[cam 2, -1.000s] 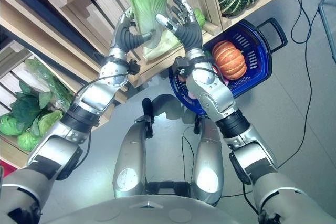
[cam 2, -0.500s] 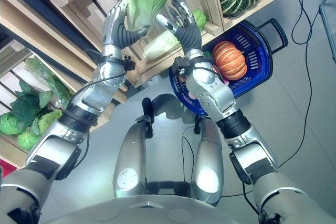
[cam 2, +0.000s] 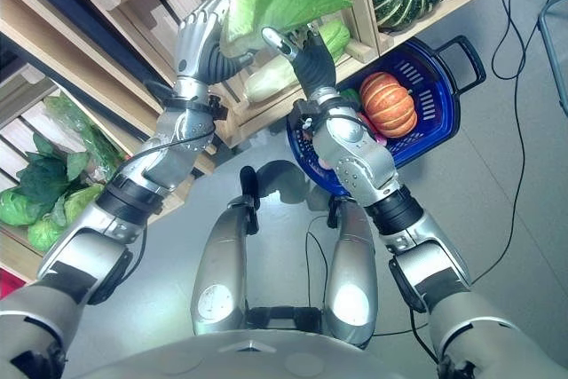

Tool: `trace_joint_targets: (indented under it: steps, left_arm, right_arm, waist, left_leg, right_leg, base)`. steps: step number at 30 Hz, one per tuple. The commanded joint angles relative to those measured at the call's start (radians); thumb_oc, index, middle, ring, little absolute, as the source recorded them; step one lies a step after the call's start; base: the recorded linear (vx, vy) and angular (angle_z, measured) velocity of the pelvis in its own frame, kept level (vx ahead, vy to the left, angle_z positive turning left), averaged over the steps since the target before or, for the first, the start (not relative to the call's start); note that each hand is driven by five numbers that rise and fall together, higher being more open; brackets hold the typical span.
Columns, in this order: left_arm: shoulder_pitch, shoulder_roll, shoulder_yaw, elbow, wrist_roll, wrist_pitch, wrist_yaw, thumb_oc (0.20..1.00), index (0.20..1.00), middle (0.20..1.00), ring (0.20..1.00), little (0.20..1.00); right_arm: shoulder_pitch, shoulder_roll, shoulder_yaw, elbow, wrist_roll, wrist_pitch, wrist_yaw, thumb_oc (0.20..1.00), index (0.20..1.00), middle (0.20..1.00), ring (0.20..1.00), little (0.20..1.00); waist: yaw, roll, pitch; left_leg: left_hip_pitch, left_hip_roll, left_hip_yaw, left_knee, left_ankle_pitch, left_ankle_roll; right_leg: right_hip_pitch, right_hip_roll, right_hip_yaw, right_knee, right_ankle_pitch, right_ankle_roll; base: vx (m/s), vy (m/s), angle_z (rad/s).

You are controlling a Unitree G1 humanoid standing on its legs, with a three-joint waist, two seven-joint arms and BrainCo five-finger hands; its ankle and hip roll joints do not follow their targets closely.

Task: Pick up fruits and vegetables into the basket

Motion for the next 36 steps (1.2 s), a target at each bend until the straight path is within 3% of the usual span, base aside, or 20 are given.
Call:
trace_joint_targets:
  steps: [1, 8, 12, 16, 23, 24, 25, 26, 36]
  left_arm:
    - [-0.077, 0.039, -0.047, -0.139, 0.11, -0.056, -0.007, 0.2, 0.2, 0.2, 0.2, 0.2]
    - [-0.084, 0.061, -0.091, -0.157, 0.231, -0.048, -0.074, 0.2, 0.2, 0.2, 0.2, 0.2]
    - [-0.091, 0.069, -0.118, -0.158, 0.279, -0.011, -0.122, 0.2, 0.2, 0.2, 0.2, 0.2]
    - [-0.078, 0.077, -0.153, -0.149, 0.318, 0.024, -0.163, 0.2, 0.2, 0.2, 0.2, 0.2]
    - [-0.052, 0.06, -0.197, -0.157, 0.317, 0.053, -0.245, 0.2, 0.2, 0.2, 0.2, 0.2]
    - [-0.046, 0.058, -0.205, -0.163, 0.306, 0.051, -0.257, 0.2, 0.2, 0.2, 0.2, 0.2]
    - [-0.044, 0.056, -0.207, -0.165, 0.305, 0.052, -0.259, 0.2, 0.2, 0.2, 0.2, 0.2]
    - [-0.037, 0.05, -0.213, -0.168, 0.3, 0.051, -0.268, 0.2, 0.2, 0.2, 0.2, 0.2]
    - [0.009, 0.043, -0.273, -0.154, 0.238, 0.091, -0.264, 0.2, 0.2, 0.2, 0.2, 0.2]
  right_arm:
    - [-0.035, 0.041, -0.001, -0.078, 0.035, -0.045, 0.049, 1.0, 1.0, 1.0, 1.0, 1.0]
    - [-0.038, 0.024, 0.006, -0.077, 0.04, -0.052, 0.043, 1.0, 1.0, 1.0, 1.0, 1.0]
    - [-0.036, 0.025, 0.002, -0.069, 0.043, -0.074, 0.026, 1.0, 1.0, 1.0, 1.0, 1.0]
    - [-0.025, 0.028, -0.014, -0.053, 0.066, -0.133, -0.03, 1.0, 1.0, 1.0, 1.0, 1.0]
    - [-0.02, 0.034, -0.028, -0.049, 0.052, -0.186, -0.026, 1.0, 1.0, 1.0, 1.0, 1.0]
    - [-0.021, 0.035, -0.03, -0.049, 0.047, -0.197, -0.014, 0.771, 0.771, 0.771, 0.771, 0.771]
    - [-0.022, 0.034, -0.031, -0.049, 0.046, -0.198, -0.013, 0.278, 0.278, 0.278, 0.278, 0.278]
    - [-0.026, 0.034, -0.032, -0.05, 0.045, -0.209, -0.002, 0.2, 0.2, 0.2, 0.2, 0.2]
    - [-0.053, 0.006, -0.04, -0.085, 0.009, -0.242, 0.088, 0.2, 0.2, 0.2, 0.2, 0.2]
  waist:
    - [-0.002, -0.044, -0.036]
    - [-0.001, -0.045, -0.036]
    - [-0.003, -0.045, -0.036]
    - [-0.004, -0.042, -0.036]
    - [-0.005, -0.036, -0.036]
    - [-0.003, -0.033, -0.036]
    - [-0.003, -0.033, -0.036]
    - [-0.002, -0.03, -0.036]
    - [-0.008, -0.008, -0.036]
  left_leg:
    - [0.04, -0.071, 0.067, 0.012, -0.078, 0.053]
    - [0.042, -0.071, 0.066, 0.006, -0.078, 0.053]
    - [0.041, -0.07, 0.066, 0.002, -0.078, 0.052]
    - [0.041, -0.068, 0.068, -0.001, -0.078, 0.053]
    - [0.041, -0.069, 0.072, -0.012, -0.078, 0.055]
    - [0.04, -0.069, 0.073, -0.012, -0.078, 0.055]
    - [0.04, -0.07, 0.073, -0.013, -0.078, 0.055]
    - [0.039, -0.07, 0.073, -0.014, -0.079, 0.055]
    - [0.043, -0.069, 0.073, -0.013, -0.085, 0.054]
  right_leg:
    - [0.061, 0.023, 0.026, -0.057, 0.006, 0.044]
    - [0.062, 0.021, 0.025, -0.064, 0.009, 0.048]
    - [0.061, 0.021, 0.023, -0.068, 0.011, 0.051]
    - [0.06, 0.019, 0.022, -0.073, 0.013, 0.053]
    - [0.058, 0.017, 0.019, -0.083, 0.017, 0.056]
    - [0.058, 0.015, 0.017, -0.083, 0.018, 0.056]
    - [0.058, 0.015, 0.016, -0.084, 0.018, 0.056]
    - [0.058, 0.013, 0.014, -0.085, 0.017, 0.056]
    - [0.055, 0.009, 0.014, -0.08, 0.013, 0.061]
  base:
    - [0.0, 0.0, 0.0]
    - [0.0, 0.0, 0.0]
    - [0.0, 0.0, 0.0]
    - [0.0, 0.0, 0.0]
    - [0.0, 0.0, 0.0]
    - [0.0, 0.0, 0.0]
    - [0.0, 0.0, 0.0]
    - [0.0, 0.0, 0.0]
    - [0.0, 0.0, 0.0]
